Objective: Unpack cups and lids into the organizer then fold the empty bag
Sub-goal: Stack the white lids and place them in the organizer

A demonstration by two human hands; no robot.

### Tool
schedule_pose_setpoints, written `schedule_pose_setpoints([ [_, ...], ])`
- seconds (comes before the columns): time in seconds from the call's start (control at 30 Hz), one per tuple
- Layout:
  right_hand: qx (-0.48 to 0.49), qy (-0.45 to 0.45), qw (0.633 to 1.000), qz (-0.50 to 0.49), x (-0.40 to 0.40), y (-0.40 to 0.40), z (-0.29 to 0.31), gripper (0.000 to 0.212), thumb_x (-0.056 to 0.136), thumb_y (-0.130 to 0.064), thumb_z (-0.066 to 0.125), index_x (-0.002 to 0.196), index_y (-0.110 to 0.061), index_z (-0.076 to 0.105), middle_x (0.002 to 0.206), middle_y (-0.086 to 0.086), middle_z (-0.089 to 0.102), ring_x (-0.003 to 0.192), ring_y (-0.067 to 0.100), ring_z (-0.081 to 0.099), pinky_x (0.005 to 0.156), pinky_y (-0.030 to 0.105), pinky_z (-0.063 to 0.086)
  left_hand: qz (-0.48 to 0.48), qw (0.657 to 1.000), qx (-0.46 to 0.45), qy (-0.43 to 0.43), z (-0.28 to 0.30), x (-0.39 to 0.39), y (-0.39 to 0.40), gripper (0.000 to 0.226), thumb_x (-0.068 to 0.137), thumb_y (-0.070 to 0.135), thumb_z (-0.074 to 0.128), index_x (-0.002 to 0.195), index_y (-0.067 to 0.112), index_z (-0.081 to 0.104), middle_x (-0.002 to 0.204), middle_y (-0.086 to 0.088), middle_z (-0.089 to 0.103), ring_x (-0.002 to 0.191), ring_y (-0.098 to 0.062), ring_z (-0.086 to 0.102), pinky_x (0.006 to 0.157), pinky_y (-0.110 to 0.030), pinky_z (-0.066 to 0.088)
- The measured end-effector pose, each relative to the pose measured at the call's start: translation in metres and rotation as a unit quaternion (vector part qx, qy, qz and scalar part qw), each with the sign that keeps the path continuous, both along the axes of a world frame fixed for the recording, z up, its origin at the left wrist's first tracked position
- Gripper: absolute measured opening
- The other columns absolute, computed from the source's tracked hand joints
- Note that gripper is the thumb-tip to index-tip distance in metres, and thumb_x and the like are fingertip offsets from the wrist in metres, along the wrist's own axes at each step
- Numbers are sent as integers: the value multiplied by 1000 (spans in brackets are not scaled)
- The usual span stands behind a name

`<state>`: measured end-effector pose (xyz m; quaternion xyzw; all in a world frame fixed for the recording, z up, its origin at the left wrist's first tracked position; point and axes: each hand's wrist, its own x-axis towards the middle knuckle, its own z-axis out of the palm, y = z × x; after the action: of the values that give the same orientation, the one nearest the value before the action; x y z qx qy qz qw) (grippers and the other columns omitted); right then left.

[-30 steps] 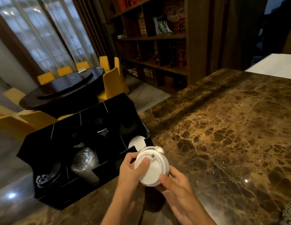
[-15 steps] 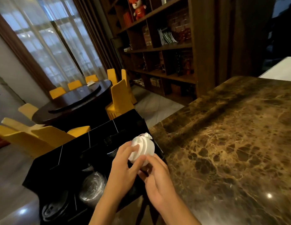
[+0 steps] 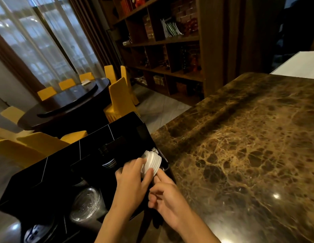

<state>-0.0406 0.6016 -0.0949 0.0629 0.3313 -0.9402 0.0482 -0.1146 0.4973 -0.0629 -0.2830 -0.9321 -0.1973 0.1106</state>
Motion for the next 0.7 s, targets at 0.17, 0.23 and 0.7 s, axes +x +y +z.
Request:
schedule_pose_setpoints([
  [0.17, -85, -54, 995, -9, -4, -9, -9, 61, 84, 6, 38, 126, -28, 64, 74, 3, 60, 48, 10, 42, 44, 24, 31, -3, 997, -49, 63, -5, 2, 2, 19, 88, 38, 64, 104, 28, 58, 107, 8, 64, 100, -17, 60, 88, -44, 37],
  [0.23, -127, -99, 987, -18, -6, -10, -13, 57, 84, 7, 37, 124, -22, 66, 68, 2, 57, 45, 9, 42, 41, 22, 32, -3, 993, -82, 88, -6, 5, 7, 19, 83, 36, 71, 95, 29, 59, 106, 7, 66, 97, -19, 63, 85, -45, 38],
  [0.7, -253, -141, 955, -69, 22, -8, -41, 67, 74, 11, 35, 135, -11, 53, 134, 10, 59, 116, 37, 60, 86, 47, 53, 26, 973, -198, 119, -13, 15, 24, 16, 83, 39, 63, 96, 29, 60, 89, 7, 71, 87, -21, 69, 101, -57, 28],
])
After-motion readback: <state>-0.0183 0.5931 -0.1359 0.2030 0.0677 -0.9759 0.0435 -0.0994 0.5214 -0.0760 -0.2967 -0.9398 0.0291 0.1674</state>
